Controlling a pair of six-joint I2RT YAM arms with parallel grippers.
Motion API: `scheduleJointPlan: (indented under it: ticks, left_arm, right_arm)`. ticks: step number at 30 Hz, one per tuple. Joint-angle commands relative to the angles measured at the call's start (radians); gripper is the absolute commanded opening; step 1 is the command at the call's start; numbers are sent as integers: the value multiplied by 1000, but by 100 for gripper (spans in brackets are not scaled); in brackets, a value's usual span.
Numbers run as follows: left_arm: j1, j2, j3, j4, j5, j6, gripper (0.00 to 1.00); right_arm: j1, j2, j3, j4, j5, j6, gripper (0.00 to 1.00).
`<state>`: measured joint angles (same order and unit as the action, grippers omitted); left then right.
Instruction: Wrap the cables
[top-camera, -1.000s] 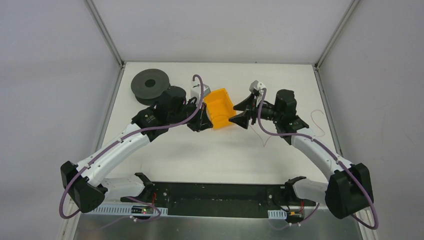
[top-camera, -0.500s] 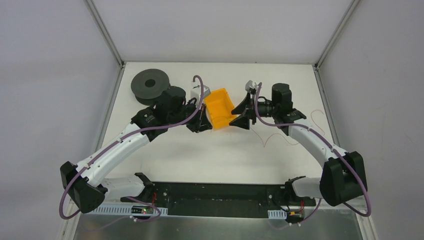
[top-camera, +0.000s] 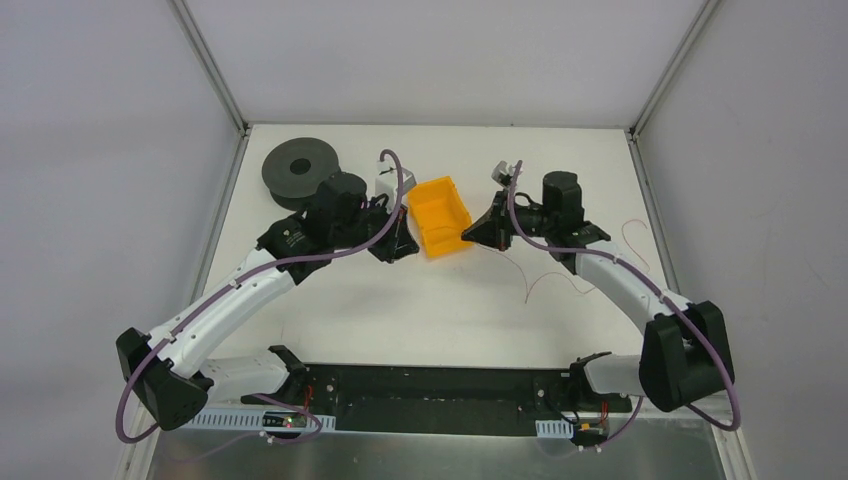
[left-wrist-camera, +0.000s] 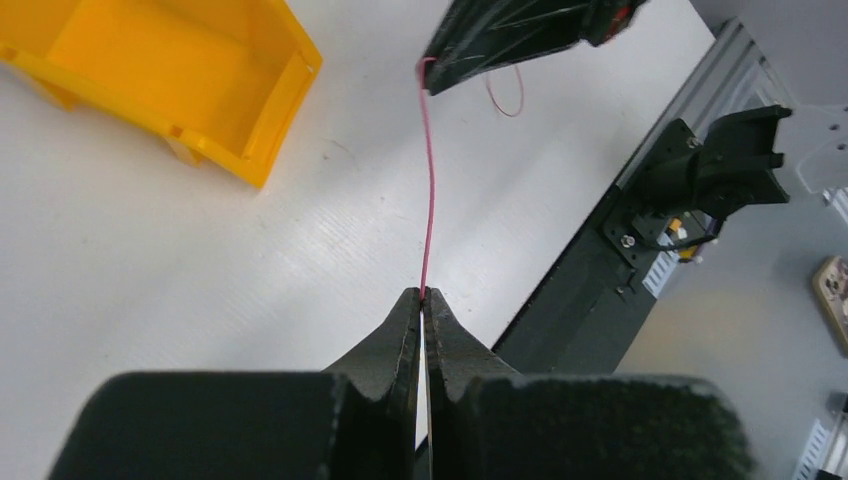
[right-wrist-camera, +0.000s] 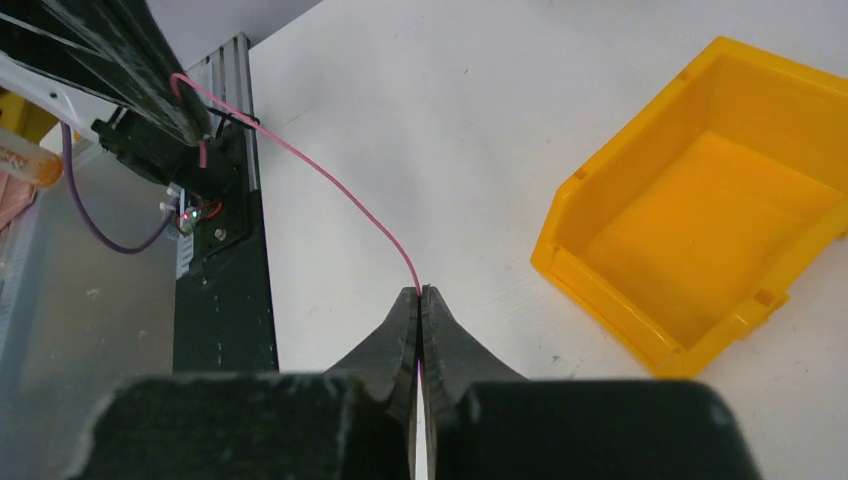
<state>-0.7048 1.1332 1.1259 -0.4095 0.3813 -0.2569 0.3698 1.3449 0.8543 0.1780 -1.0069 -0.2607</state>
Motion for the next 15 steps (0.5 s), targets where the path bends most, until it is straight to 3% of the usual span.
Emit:
scheduleJointPlan:
  ticks: [1, 15]
  left_arm:
    - [10, -11, -20, -52, -134, 83, 0]
    - [10, 57, -35, -45, -34, 96, 1]
  right_arm:
    - [2, -158, -23, 82, 82, 148, 0]
    - [64, -191, -61, 53, 164, 300, 0]
